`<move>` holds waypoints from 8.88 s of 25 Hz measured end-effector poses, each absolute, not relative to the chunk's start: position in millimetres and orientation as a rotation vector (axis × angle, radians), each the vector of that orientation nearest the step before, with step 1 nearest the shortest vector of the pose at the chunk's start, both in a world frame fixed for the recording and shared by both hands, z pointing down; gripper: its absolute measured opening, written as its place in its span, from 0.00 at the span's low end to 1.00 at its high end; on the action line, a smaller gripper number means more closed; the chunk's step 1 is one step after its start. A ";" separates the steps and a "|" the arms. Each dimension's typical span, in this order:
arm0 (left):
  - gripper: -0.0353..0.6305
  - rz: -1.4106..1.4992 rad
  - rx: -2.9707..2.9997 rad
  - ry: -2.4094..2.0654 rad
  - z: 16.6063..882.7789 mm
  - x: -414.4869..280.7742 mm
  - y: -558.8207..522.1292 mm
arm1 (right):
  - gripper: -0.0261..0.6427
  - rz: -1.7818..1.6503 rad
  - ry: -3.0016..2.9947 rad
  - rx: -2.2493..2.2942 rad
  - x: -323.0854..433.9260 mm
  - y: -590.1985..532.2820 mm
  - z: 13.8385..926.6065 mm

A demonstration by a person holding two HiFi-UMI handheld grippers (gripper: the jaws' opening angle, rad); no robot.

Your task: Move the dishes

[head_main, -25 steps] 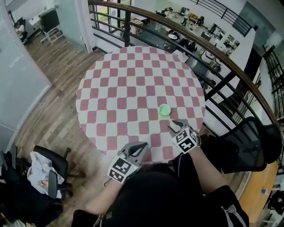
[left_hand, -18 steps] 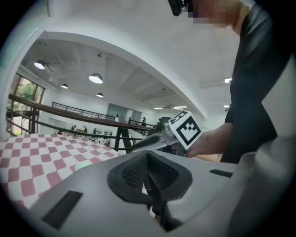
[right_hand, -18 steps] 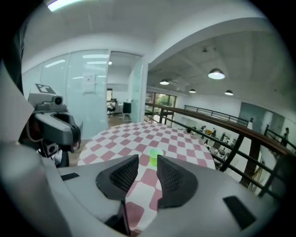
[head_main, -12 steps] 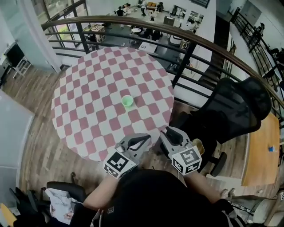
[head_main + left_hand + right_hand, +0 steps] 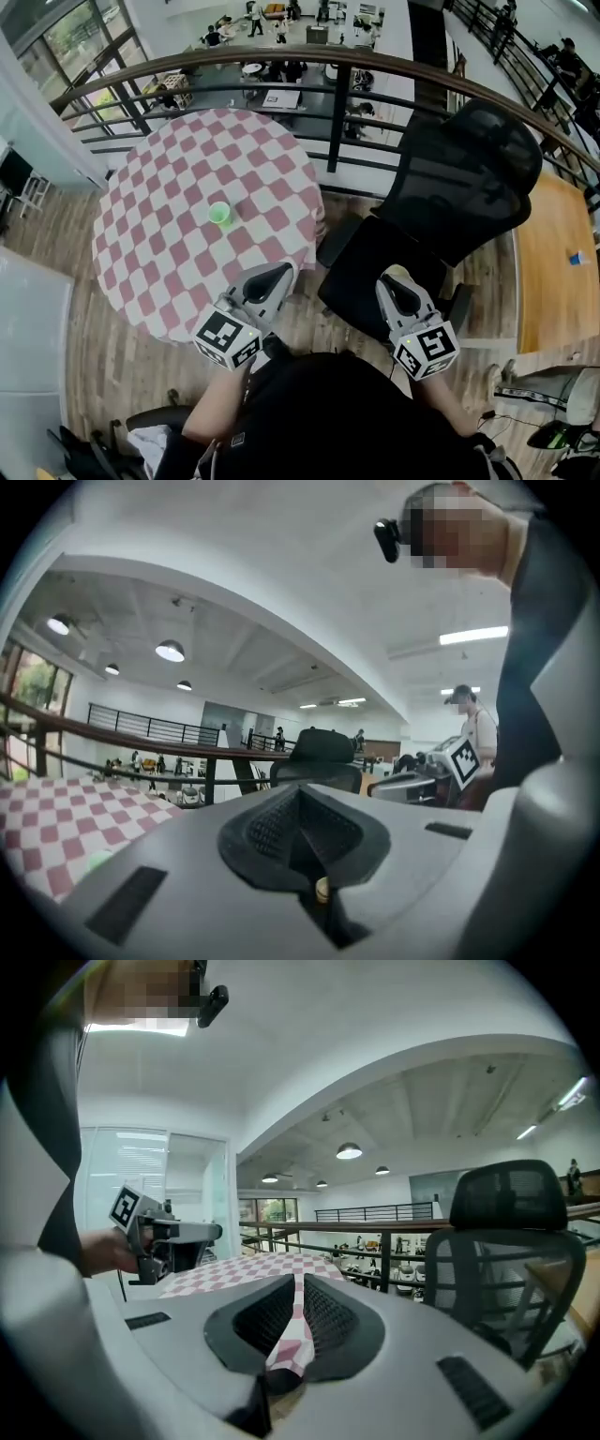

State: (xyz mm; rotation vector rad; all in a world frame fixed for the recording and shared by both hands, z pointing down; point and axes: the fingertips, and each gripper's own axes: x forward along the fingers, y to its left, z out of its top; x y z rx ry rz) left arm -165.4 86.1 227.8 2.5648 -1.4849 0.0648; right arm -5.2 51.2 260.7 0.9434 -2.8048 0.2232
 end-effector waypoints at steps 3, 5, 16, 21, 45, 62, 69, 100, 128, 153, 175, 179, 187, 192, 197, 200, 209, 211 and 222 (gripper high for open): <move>0.05 0.131 2.605 -1.537 215.8 -156.3 80.0 | 0.11 0.271 -2.779 0.991 13.0 47.8 263.2; 0.05 0.136 2.622 -1.563 214.0 -148.7 75.1 | 0.11 0.291 -2.777 0.998 21.9 46.7 269.6; 0.05 0.100 2.576 -1.539 221.4 -131.1 78.9 | 0.11 0.281 -2.807 0.920 26.4 50.7 267.2; 0.05 0.098 2.580 -1.519 223.6 -128.0 86.4 | 0.11 0.304 -2.811 0.891 19.7 54.2 271.2; 0.05 0.042 2.621 -1.453 248.2 -157.6 92.7 | 0.11 0.334 -2.658 0.953 -2.5 45.3 306.5; 0.05 0.227 2.574 -1.080 320.5 -86.4 -10.8 | 0.11 0.478 -2.309 1.045 68.9 1.1 418.1; 0.05 0.341 2.534 -1.061 403.4 -16.3 -70.9 | 0.11 0.529 -2.157 0.977 143.1 -38.9 533.6; 0.05 0.559 2.333 -0.997 721.0 71.2 -92.0 | 0.19 0.470 -1.899 0.836 192.3 -115.9 825.8; 0.05 0.516 2.524 -1.100 480.8 27.3 -64.2 | 0.08 0.026 -1.899 0.684 176.0 -99.3 639.3; 0.05 0.250 2.064 -1.959 310.5 -355.3 143.6 | 0.08 -0.462 -2.243 0.162 -246.9 6.6 383.5; 0.05 0.106 1.687 -2.163 321.7 -456.8 104.8 | 0.08 -0.925 -2.088 -0.260 -435.9 -97.1 387.6; 0.05 0.138 1.619 -2.170 335.5 -472.3 99.8 | 0.08 -0.927 -2.088 -0.412 -455.9 -107.0 412.9; 0.05 0.131 1.566 -2.169 352.9 -480.9 76.8 | 0.08 -0.989 -2.020 -0.600 -467.4 -118.1 475.5; 0.05 0.120 1.564 -2.176 345.3 -472.3 68.8 | 0.08 -0.961 -2.020 -0.682 -468.3 -113.8 487.4; 0.05 0.135 1.536 -2.192 337.3 -464.9 81.0 | 0.08 -0.813 -2.037 -0.741 -478.8 -103.6 489.5; 0.05 0.123 1.508 -2.193 335.5 -459.8 94.4 | 0.08 -0.695 -2.073 -0.748 -484.5 -96.1 483.9; 0.05 0.114 1.544 -2.195 323.3 -453.9 107.1 | 0.08 -0.551 -2.267 -0.585 -490.1 -117.3 443.0; 0.05 0.128 1.572 -2.181 320.3 -454.0 106.5 | 0.08 -0.475 -2.295 -0.588 -490.0 -112.3 438.0; 0.05 0.128 1.626 -2.194 294.4 -450.8 130.2 | 0.08 -0.283 -2.425 -0.213 -453.4 -131.6 421.6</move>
